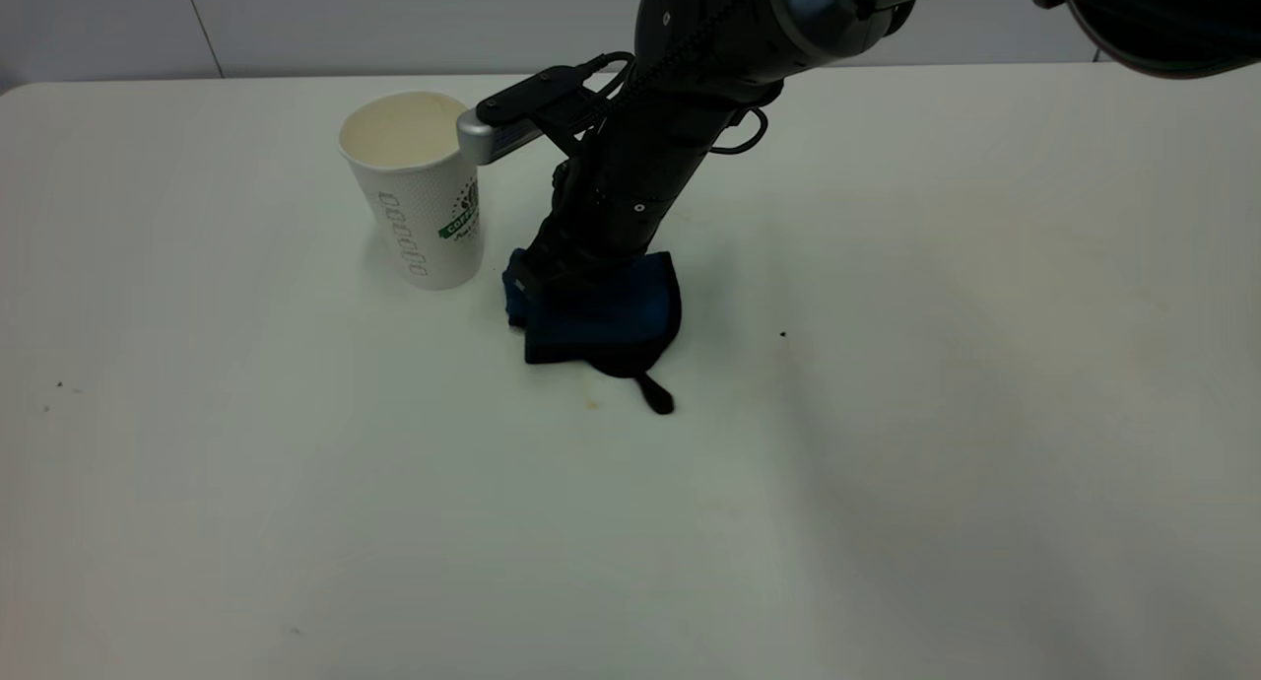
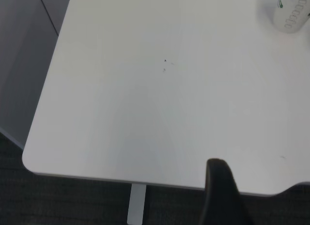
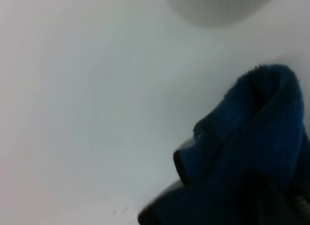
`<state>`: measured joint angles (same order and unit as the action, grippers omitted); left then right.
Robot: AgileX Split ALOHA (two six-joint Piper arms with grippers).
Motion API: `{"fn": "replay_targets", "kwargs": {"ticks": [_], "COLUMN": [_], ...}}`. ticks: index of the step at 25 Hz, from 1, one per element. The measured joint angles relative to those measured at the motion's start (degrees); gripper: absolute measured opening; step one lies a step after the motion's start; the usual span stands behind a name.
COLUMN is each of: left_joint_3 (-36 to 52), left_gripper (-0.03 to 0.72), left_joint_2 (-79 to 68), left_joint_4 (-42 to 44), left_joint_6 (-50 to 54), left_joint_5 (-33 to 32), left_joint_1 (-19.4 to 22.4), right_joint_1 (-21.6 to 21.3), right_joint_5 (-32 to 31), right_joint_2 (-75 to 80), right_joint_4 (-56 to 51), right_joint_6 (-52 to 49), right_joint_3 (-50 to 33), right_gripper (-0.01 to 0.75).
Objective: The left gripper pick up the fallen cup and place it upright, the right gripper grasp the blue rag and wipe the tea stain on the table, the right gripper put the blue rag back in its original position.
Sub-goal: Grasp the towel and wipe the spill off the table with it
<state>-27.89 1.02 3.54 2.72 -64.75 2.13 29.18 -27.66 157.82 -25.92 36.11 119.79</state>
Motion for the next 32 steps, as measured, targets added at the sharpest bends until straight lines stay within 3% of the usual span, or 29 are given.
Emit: {"fn": "replay_targets", "kwargs": {"ticks": [14,18,25,32], "left_joint_3": [0.00,0.00,0.00,0.00], "left_gripper": [0.472,0.472,0.472,0.472], "left_joint_2": [0.00,0.00,0.00,0.00], "left_joint_4": [0.00,0.00,0.00,0.00], "left_joint_6": [0.00,0.00,0.00,0.00], "left_joint_5": [0.00,0.00,0.00,0.00], "left_joint_1": [0.00,0.00,0.00,0.00], "right_joint_1": [-5.86,-9.03,-11.11,-4.28], "right_joint_5": [13.91,14.95,7.12,-8.36], "right_joint_2": [2.20,2.53,2.01,0.41], "right_joint_4": [10.36,10.82,10.47,5.78], "right_joint_6": [-8.21,-8.59,-8.75,-7.58], "right_joint_3": [0.00,0.10,0.48,0.78], "right_gripper": [0.040,0.040,0.040,0.040]}}
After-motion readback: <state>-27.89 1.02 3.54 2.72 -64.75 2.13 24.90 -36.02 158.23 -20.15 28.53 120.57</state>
